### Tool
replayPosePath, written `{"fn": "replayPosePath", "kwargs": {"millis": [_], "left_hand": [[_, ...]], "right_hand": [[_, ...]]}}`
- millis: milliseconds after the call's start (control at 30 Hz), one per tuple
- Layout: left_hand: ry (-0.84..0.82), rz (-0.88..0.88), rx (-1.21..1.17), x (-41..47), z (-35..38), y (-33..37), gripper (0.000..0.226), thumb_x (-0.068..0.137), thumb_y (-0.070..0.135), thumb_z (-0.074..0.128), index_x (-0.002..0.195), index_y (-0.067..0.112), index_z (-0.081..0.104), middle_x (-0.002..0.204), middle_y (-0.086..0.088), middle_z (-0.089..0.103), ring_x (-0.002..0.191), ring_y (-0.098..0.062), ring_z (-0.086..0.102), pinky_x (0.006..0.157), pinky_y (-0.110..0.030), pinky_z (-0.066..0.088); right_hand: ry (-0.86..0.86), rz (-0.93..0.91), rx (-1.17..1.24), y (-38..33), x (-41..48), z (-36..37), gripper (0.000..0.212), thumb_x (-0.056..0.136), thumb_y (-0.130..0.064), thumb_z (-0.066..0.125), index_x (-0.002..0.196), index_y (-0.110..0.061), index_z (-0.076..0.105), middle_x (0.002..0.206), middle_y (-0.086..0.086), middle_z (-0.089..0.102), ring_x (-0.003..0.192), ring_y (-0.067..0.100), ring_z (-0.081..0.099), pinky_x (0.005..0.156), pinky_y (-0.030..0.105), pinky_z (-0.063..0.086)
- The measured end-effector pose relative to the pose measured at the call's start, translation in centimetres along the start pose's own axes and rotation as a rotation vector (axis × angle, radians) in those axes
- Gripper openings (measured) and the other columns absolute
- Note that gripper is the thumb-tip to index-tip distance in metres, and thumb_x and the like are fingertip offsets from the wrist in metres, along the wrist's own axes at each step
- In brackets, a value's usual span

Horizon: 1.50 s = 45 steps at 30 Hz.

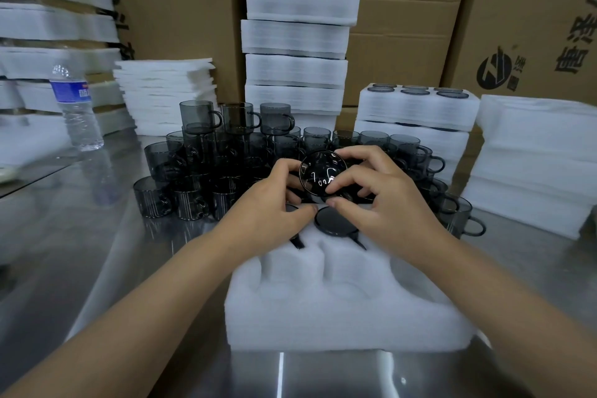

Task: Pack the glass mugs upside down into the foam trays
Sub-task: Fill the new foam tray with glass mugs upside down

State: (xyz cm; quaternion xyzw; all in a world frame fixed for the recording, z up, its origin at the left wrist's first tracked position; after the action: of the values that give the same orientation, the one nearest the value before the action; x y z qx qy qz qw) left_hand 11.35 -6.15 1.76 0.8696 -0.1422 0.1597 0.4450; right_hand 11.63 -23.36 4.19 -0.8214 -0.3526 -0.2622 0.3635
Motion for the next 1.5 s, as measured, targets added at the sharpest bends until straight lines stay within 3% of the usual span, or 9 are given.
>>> {"fn": "replayPosePath", "kwargs": {"millis": [300,400,633,833,967,1033,1167,1367,1500], "left_hand": [[0.002,0.002,0.024,0.1,0.1,-0.1,0.040,0.072,0.042,0.064,0.101,0.051,0.039,0.091,0.019,0.061,0.081,-0.002,0.058,0.085,-0.039,0.051],[-0.003,0.009,0.044,0.1,0.0,-0.1,0.043,0.080,0.031,0.069,0.102,0.050,0.038,0.094,0.017,0.062,0.081,-0.001,0.058,0.086,-0.040,0.051],[-0.016,0.030,0.105,-0.3,-0.3,0.3,0.066,0.079,0.027,0.067,0.132,0.044,0.031,0.104,0.017,0.062,0.092,-0.003,0.062,0.089,-0.037,0.051],[-0.012,0.089,0.084,-0.3,-0.3,0.7,0.084,0.070,0.034,0.064,0.137,0.059,0.018,0.121,0.023,0.050,0.111,0.001,0.053,0.092,-0.026,0.045],[0.047,0.134,0.179,-0.5,-0.5,1.0,0.082,0.071,0.038,0.060,0.144,0.046,0.023,0.118,0.031,0.043,0.121,0.001,0.042,0.099,-0.016,0.033],[0.102,0.174,0.219,-0.7,-0.7,1.4,0.078,0.073,0.035,0.060,0.145,0.036,0.030,0.113,0.033,0.041,0.117,0.002,0.042,0.094,-0.006,0.030],[0.178,0.245,0.249,-0.9,-1.1,2.1,0.070,0.077,0.025,0.068,0.141,0.025,0.039,0.119,0.019,0.051,0.114,-0.003,0.046,0.098,-0.020,0.039],[0.217,0.151,0.143,-0.8,-1.0,1.9,0.056,0.068,0.047,0.072,0.117,0.040,0.046,0.106,0.025,0.056,0.095,0.006,0.052,0.078,-0.015,0.040],[0.284,0.159,0.175,-1.0,-1.0,2.2,0.060,0.057,0.057,0.071,0.106,0.034,0.046,0.101,0.019,0.054,0.095,-0.002,0.052,0.073,-0.020,0.042]], "right_hand": [[-0.013,-0.021,-0.027,-0.2,-0.2,0.0,0.012,0.078,-0.015,0.075,0.087,-0.020,0.070,0.122,-0.013,0.048,0.097,0.004,0.050,0.081,0.021,0.042],[-0.015,-0.023,-0.028,-0.4,-0.2,-0.1,0.011,0.079,-0.014,0.074,0.088,-0.018,0.071,0.122,-0.012,0.048,0.096,0.003,0.049,0.083,0.018,0.040],[-0.075,-0.103,-0.087,-1.2,-0.3,0.0,0.011,0.079,-0.009,0.074,0.089,-0.011,0.069,0.126,0.002,0.051,0.100,0.014,0.052,0.087,0.022,0.040],[-0.084,-0.124,-0.093,-1.3,-0.3,-0.1,0.010,0.082,-0.008,0.071,0.090,-0.009,0.066,0.128,0.003,0.050,0.102,0.013,0.052,0.088,0.019,0.038],[-0.086,-0.143,-0.082,-1.1,-0.2,0.0,0.008,0.086,-0.003,0.064,0.093,-0.007,0.063,0.133,0.004,0.047,0.121,0.013,0.045,0.099,0.013,0.032],[-0.079,-0.115,-0.039,-1.0,-0.2,0.0,0.009,0.088,-0.002,0.060,0.095,-0.007,0.061,0.135,-0.001,0.044,0.122,0.006,0.042,0.092,0.010,0.036],[-0.050,-0.100,-0.008,-0.7,0.0,-0.2,0.012,0.090,-0.003,0.057,0.100,-0.009,0.060,0.128,-0.011,0.040,0.111,-0.008,0.039,0.074,-0.001,0.035],[0.040,-0.102,-0.073,-0.6,0.1,-0.6,0.023,0.089,-0.004,0.059,0.111,-0.013,0.058,0.121,-0.011,0.042,0.108,-0.008,0.040,0.091,0.001,0.029],[0.030,-0.042,-0.011,-1.0,0.1,-0.7,0.034,0.087,0.000,0.058,0.116,-0.019,0.056,0.110,-0.015,0.046,0.094,-0.004,0.051,0.080,0.004,0.037]]}}
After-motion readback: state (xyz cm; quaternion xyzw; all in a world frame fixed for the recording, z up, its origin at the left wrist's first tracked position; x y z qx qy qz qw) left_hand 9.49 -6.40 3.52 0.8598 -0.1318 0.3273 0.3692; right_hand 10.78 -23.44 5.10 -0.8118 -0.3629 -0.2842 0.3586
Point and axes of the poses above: each hand's wrist, its own x-axis towards the middle knuckle, its own z-axis out of the palm, y = z × x, the point moved 3 cm from there along x, towards the middle knuckle
